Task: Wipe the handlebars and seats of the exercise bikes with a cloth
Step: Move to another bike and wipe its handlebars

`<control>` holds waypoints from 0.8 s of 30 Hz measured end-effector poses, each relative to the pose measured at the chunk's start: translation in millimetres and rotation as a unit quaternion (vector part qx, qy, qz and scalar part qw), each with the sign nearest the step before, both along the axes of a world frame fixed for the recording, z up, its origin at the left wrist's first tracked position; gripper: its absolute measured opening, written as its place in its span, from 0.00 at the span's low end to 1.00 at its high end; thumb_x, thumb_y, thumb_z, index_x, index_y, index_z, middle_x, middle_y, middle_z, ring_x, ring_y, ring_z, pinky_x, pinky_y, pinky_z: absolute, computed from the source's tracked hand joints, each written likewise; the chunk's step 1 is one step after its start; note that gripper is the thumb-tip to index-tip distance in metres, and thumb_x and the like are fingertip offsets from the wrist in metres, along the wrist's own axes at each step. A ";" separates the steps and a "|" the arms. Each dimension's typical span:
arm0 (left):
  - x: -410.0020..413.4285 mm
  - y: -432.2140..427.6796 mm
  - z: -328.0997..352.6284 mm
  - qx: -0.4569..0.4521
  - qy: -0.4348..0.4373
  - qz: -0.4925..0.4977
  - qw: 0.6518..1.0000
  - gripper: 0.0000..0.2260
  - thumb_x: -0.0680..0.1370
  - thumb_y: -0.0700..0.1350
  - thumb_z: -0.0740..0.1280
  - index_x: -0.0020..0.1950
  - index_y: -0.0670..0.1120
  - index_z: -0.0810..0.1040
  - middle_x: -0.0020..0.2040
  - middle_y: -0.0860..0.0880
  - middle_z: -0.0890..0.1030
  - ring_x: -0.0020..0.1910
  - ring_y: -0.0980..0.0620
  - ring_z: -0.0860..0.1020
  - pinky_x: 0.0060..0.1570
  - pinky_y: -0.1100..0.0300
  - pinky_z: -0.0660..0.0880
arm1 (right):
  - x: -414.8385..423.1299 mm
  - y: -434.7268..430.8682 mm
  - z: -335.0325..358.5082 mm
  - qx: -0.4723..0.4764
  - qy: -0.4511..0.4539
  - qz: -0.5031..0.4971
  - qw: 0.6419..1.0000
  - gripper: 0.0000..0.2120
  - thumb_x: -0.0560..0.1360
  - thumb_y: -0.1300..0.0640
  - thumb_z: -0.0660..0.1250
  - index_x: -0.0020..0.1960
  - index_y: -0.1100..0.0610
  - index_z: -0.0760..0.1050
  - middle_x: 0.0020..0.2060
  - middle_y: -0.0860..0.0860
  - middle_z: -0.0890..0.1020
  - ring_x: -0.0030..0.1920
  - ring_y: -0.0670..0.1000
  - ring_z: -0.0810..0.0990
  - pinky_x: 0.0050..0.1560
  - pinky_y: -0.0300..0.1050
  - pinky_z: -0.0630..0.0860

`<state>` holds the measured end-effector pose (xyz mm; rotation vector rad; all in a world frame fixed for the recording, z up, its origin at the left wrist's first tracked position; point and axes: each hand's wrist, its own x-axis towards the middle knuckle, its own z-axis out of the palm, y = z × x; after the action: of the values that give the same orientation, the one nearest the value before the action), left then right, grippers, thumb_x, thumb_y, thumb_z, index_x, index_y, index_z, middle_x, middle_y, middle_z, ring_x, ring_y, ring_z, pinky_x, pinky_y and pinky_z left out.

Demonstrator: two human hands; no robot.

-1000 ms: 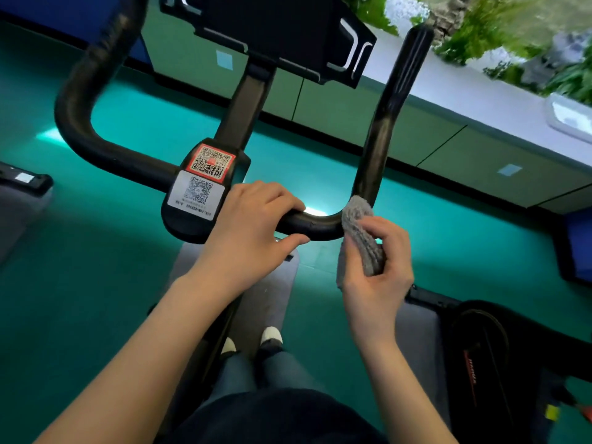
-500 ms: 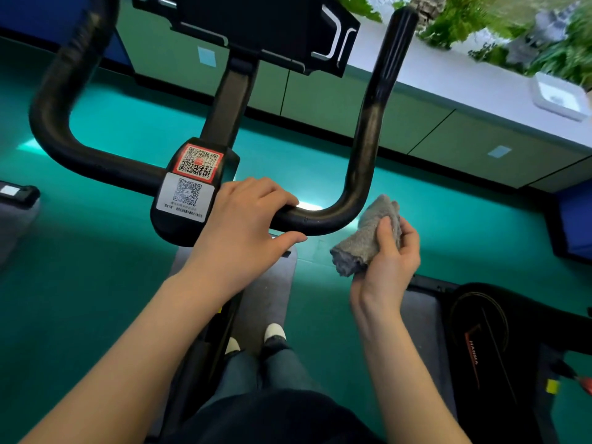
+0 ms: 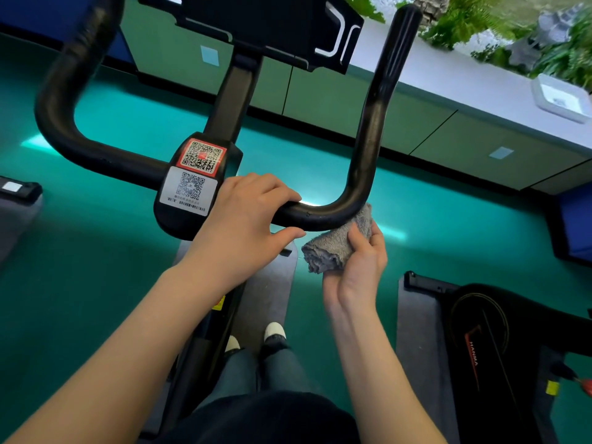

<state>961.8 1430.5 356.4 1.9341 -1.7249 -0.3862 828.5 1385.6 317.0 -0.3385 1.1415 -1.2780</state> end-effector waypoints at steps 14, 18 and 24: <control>1.2 4.8 1.6 0.003 -0.010 -0.012 1.000 0.19 0.72 0.51 0.71 0.61 0.48 0.77 0.54 0.51 0.77 0.56 0.50 0.73 0.62 0.58 0.59 | 3.1 23.8 -25.9 -0.072 0.181 0.051 0.979 0.11 0.73 0.71 0.66 0.44 0.56 0.74 0.38 0.50 0.79 0.41 0.48 0.77 0.49 0.46 0.74; 0.3 5.5 1.8 -0.004 -0.019 -0.013 1.000 0.19 0.72 0.50 0.72 0.60 0.47 0.77 0.54 0.50 0.77 0.56 0.49 0.73 0.61 0.57 0.60 | 19.1 34.2 -26.0 -0.087 0.201 0.078 0.973 0.11 0.73 0.71 0.67 0.42 0.56 0.72 0.35 0.49 0.77 0.37 0.46 0.75 0.41 0.40 0.73; 5.2 11.0 5.6 -0.028 -0.082 -0.010 0.996 0.20 0.71 0.48 0.73 0.61 0.45 0.77 0.55 0.47 0.78 0.57 0.45 0.73 0.62 0.56 0.58 | 21.7 33.2 -22.8 -0.043 0.155 0.038 0.986 0.11 0.74 0.72 0.65 0.43 0.57 0.72 0.38 0.51 0.78 0.40 0.48 0.77 0.47 0.42 0.74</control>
<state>967.1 1441.5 362.0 1.9553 -1.8388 -0.1888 850.2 1418.7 294.2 -0.6564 1.3232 -1.2379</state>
